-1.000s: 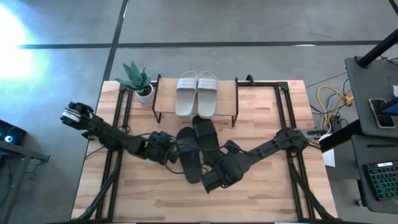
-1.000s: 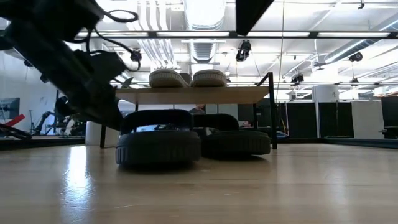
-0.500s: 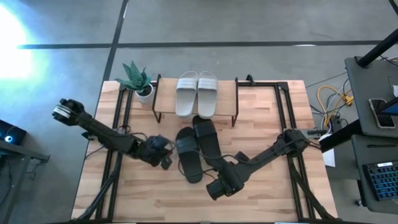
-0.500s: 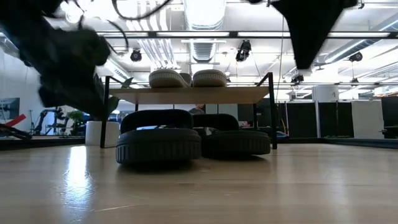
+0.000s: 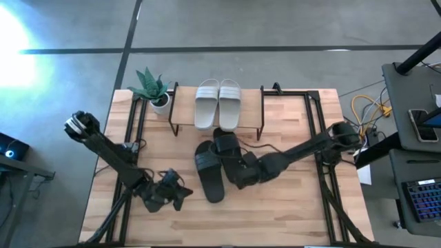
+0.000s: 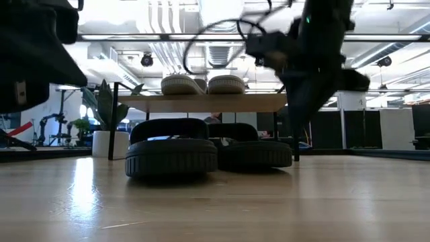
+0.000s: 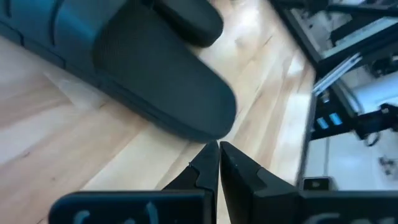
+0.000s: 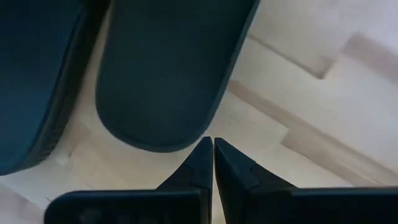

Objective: Pick and place slides into the shelf
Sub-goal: Put the left black slide under the shelf

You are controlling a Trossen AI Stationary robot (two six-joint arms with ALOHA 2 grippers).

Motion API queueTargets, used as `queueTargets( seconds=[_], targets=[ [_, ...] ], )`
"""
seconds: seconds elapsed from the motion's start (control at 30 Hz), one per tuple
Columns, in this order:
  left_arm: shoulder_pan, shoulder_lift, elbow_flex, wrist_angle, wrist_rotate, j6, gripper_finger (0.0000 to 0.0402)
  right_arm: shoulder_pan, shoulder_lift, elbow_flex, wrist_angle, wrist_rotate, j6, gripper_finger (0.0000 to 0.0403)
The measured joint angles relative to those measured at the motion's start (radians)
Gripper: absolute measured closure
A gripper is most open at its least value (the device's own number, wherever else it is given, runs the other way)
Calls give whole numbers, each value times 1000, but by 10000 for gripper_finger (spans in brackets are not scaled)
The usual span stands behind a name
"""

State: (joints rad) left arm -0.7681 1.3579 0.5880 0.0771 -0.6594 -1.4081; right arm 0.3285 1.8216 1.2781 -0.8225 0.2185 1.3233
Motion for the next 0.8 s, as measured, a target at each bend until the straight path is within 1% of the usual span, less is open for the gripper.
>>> queueTargets(
  seconds=[0.07, 0.13, 0.23, 0.37, 0.53, 0.67, 0.8],
  targets=[
    [0, 53, 19, 8, 7, 0, 402, -16, -12, -66, 111, -38, -16, 395],
    [0, 114, 39, 29, 29, 0, 402, -18, -14, -104, 203, -45, -19, 395],
    [-2, 205, 81, 45, 76, 0, 402, -17, -11, -125, 268, -40, -5, 395],
    [-6, 303, 150, 55, 99, 7, 402, -19, -10, -112, 259, -12, -16, 395],
    [1, 380, 217, 59, 100, 35, 402, -22, -10, -77, 258, -1, -57, 394],
    [21, 419, 239, 65, 96, 36, 402, -21, -10, -59, 258, 49, -63, 394],
    [50, 439, 238, 79, 53, 37, 402, -22, 12, -59, 260, 46, -65, 394]
  ],
)
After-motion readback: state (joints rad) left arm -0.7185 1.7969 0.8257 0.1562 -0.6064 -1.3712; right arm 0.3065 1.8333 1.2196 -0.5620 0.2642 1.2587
